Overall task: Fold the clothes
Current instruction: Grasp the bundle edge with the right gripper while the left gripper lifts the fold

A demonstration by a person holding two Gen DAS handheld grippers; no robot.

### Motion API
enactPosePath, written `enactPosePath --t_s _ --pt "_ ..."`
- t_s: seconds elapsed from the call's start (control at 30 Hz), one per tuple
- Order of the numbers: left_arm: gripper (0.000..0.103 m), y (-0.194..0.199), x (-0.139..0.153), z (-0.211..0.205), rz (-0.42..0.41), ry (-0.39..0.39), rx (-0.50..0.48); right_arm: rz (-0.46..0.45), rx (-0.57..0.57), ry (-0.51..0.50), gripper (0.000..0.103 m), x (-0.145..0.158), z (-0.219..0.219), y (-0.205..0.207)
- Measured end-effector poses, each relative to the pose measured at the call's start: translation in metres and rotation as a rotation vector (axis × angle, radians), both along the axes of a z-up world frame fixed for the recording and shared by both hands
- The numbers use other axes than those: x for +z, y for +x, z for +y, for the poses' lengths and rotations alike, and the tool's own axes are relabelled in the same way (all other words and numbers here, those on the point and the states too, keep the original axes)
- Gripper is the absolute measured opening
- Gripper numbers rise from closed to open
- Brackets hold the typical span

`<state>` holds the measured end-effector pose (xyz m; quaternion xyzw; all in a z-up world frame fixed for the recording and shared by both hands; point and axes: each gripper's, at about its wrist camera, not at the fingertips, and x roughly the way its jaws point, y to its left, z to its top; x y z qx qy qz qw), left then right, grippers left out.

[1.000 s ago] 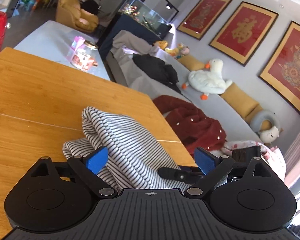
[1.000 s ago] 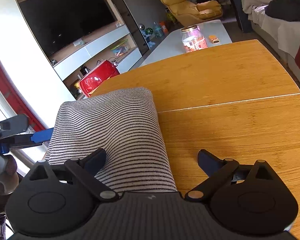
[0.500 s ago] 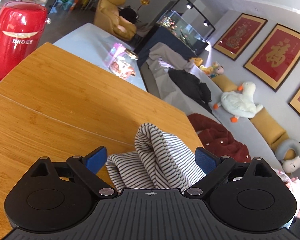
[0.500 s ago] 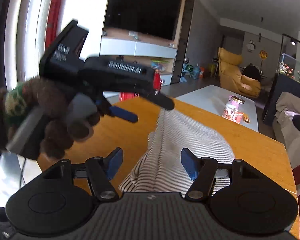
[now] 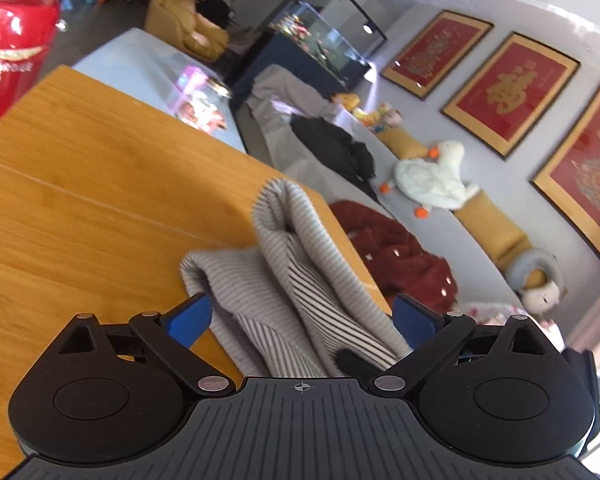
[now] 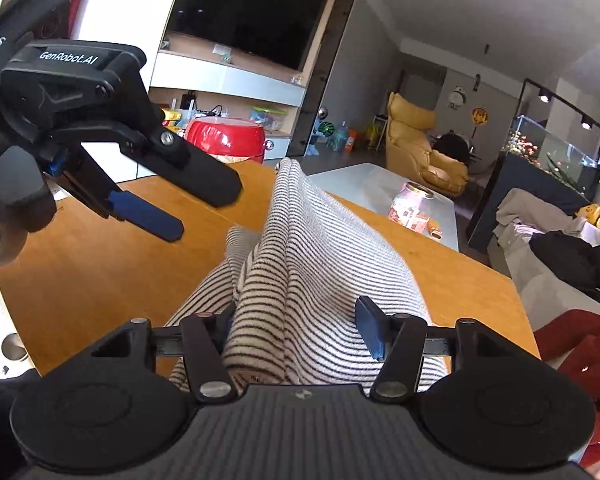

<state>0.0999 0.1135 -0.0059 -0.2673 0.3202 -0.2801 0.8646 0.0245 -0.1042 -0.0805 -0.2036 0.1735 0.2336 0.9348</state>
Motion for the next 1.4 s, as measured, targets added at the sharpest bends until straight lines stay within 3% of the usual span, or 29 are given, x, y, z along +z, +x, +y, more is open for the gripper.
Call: enactPosePath --t_s 0.07,0.13,0.27,0.33,0.43,0.5,0.57,0.67,0.77,0.83,1.13,1.33,1.4 --pt "0.082 -0.002 -0.010 -0.014 0.034 0.023 -0.028 -0.049 0.006 -0.033 0.055 -0.007 0.004 -0.002" --pt "0.080 -0.002 -0.019 -0.018 0.063 0.011 -0.028 -0.069 0.011 -0.025 0.033 -0.003 0.003 0.001" --pt "0.073 0.003 -0.031 -0.017 0.109 -0.070 -0.045 -0.065 0.052 0.095 0.019 0.031 -0.019 0.004" --pt "0.069 0.006 -0.036 -0.022 0.117 -0.054 -0.056 -0.061 0.074 0.157 0.018 0.049 -0.030 0.006" --pt "0.067 0.012 -0.044 -0.030 0.133 -0.046 -0.066 0.058 0.164 0.331 0.017 0.077 -0.052 0.011" --pt "0.067 0.013 -0.045 -0.033 0.127 -0.047 -0.067 0.143 0.226 0.373 0.017 0.077 -0.055 0.012" --pt "0.067 0.015 -0.046 -0.035 0.126 -0.042 -0.067 0.184 0.208 0.367 0.017 0.066 -0.055 0.015" --pt "0.055 0.014 -0.045 -0.038 0.114 0.009 -0.060 0.245 0.180 0.359 0.018 0.050 -0.054 0.019" --pt "0.055 0.013 -0.042 -0.037 0.114 0.036 -0.047 0.305 0.154 0.351 0.018 0.034 -0.054 0.023" --pt "0.066 0.012 -0.039 -0.036 0.112 0.069 -0.022 0.298 0.163 0.332 0.018 0.032 -0.054 0.022" --pt "0.079 0.000 -0.018 -0.023 0.057 0.161 0.057 0.276 0.168 0.278 0.020 0.025 -0.043 0.011" --pt "0.083 -0.004 0.015 -0.019 -0.042 0.171 0.079 0.199 0.172 0.198 0.024 0.020 -0.031 0.000" --pt "0.083 -0.004 0.028 -0.025 -0.088 0.177 0.064 0.156 0.180 0.150 0.031 0.016 -0.024 -0.008"
